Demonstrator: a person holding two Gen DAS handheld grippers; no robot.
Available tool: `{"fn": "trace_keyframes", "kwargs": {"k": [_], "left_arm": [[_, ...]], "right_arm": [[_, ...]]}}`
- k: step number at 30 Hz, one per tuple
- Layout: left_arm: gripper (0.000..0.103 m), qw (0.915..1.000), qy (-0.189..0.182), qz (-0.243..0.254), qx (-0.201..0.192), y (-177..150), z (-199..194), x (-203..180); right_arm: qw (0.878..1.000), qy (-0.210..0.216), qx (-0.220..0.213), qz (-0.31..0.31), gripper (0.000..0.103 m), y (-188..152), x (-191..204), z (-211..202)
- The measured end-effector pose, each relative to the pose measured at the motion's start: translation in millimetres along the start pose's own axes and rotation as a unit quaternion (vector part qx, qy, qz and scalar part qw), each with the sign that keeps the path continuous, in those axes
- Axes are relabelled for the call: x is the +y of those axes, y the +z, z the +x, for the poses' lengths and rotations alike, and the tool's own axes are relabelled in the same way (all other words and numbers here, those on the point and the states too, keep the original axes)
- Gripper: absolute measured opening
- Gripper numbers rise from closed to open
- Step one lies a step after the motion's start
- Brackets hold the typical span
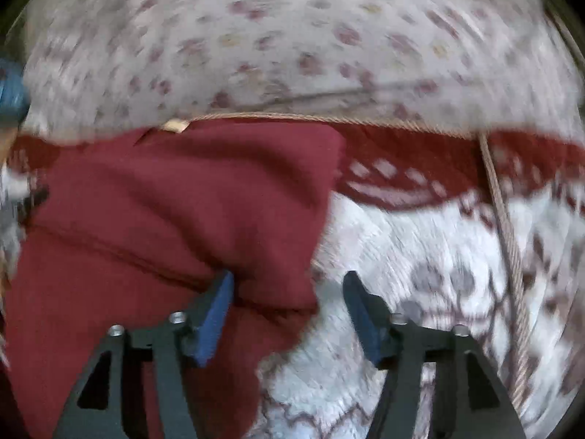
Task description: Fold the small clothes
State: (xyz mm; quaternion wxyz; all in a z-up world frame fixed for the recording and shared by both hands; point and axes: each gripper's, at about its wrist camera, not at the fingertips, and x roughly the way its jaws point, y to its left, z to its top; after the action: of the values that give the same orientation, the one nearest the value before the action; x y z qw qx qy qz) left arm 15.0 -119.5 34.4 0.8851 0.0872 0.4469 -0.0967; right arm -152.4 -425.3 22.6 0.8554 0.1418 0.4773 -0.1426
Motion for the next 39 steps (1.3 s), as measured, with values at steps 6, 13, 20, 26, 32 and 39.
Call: {"fn": "trace_keyframes", "kwargs": {"k": [6,13,20,26,32,39], "left_arm": [[0.089,0.9998,-0.019,-0.008,0.004,-6.1,-20.0,16.1],[0.089,0.9976,-0.041,-0.056,0.012,-27.3,-49.4,60.1],[0.089,0.9937,-0.071,-0.076,0.044,-64.0,-60.0,62.2],[0.089,0.9921,-0.088,-0.079,0.043,-99.7,-88.2,60.0],[0.089,0.9927,-0.098,-0.046,0.053,-142.0,-120.4,52.9],[0.089,0.9905,-0.118,-0.018,0.069,-178.3,-149.7,47.1]], "right_arm": [[0.999,0.023,-0.013,0.025,0.068,-12.7,-12.8,-32.4],[0.998,0.059,-0.014,0.035,0.073,-43.2,-9.4,-56.4],[0.995,0.084,0.001,0.062,0.073,-60.2,-8.4,-60.9],[0.994,0.096,-0.023,0.038,0.076,-75.8,3.4,-96.0],[0.994,0.111,0.012,0.015,0.078,-115.3,7.8,-112.7],[0.989,0.145,0.040,0.002,0.078,-171.8,12.3,-130.7]]}}
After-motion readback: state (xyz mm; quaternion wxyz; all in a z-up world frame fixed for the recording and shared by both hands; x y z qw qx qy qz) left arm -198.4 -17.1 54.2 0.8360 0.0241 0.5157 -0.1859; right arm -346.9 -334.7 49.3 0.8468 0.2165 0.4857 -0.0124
